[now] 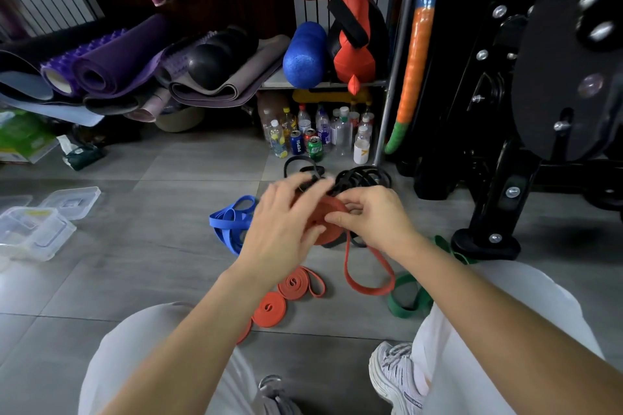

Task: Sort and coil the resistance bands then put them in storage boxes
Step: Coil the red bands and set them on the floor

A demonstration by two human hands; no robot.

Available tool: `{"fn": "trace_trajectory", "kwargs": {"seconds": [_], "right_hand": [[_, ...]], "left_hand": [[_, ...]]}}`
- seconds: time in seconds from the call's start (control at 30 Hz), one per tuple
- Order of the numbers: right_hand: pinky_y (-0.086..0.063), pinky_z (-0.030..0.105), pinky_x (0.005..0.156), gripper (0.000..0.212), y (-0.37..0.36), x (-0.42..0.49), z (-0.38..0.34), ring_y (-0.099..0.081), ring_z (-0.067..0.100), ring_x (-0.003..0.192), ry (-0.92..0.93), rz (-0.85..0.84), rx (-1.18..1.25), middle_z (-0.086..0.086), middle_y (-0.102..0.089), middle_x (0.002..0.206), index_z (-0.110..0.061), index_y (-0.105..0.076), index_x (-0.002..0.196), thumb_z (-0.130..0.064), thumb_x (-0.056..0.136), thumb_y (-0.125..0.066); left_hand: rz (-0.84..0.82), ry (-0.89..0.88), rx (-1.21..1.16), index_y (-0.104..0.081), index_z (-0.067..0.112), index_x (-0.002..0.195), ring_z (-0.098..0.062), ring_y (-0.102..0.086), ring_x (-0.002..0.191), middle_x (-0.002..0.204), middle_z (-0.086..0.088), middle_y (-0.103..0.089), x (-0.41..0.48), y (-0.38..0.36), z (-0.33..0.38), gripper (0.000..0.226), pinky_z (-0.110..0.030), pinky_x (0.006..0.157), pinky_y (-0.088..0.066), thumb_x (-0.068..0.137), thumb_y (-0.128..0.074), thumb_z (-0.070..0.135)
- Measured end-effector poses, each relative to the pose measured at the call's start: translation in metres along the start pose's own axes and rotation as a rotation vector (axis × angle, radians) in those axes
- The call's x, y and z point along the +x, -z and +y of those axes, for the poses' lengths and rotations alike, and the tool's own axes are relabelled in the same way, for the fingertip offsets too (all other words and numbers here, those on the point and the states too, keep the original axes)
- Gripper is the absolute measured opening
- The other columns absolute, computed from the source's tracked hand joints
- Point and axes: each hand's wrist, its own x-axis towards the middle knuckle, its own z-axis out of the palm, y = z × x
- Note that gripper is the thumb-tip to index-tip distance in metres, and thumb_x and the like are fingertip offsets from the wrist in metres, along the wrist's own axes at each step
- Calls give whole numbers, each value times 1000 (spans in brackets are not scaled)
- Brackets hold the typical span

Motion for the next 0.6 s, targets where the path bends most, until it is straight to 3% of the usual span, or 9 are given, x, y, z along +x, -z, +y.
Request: {"fn": "trace_trajectory", "kwargs": {"seconds": [0.1,0.23,0.33,0.43,0.53,0.6], "right_hand": [[-55,31,80,19,0,-1,0,-68,7,79,18,-27,-44,-3,-74,82,-18,-74,91,-22,73,-79],[-58,27,71,23,2,-1,-2,-68,7,81,11,-21,23,-3,-73,85,-19,-74,95,-22,73,-80],[-54,22,75,23,6,1,-1,-67,1,80,3,-7,68,-11,-72,79,-23,-75,94,-23,72,-80],[-50,8,66,23,8,2,2,-63,-11,74,-16,-16,134,-27,-65,66,-25,-74,94,-20,72,-80],[-47,4,69,23,9,3,2,-63,-12,75,-9,-4,184,-30,-64,66,-27,-73,92,-17,73,-80],[-49,6,70,24,10,4,1,-65,-9,75,-7,1,218,-29,-65,66,-34,-69,86,-17,72,-80]], "left_hand": [[-117,28,53,-48,22,133,-29,-48,101,116,-7,-49,0,-4,5,60,-48,83,-48,78,-69,11],[-110,117,-97,-50,21,129,-24,-44,100,109,-5,-44,2,-8,5,48,-43,82,-47,84,-61,7],[-69,158,-208,-49,22,129,-21,-44,103,109,0,-41,3,-7,4,46,-35,87,-45,86,-60,7],[-7,227,-288,-49,23,129,-17,-44,104,109,4,-38,4,-4,-1,45,-25,90,-40,88,-60,9],[36,287,-362,-48,28,128,-2,-43,97,108,6,-39,5,0,-3,46,-5,84,-33,87,-61,10],[51,314,-422,-47,34,124,8,-43,98,108,7,-40,5,1,-3,47,-1,81,-33,86,-62,10]]}}
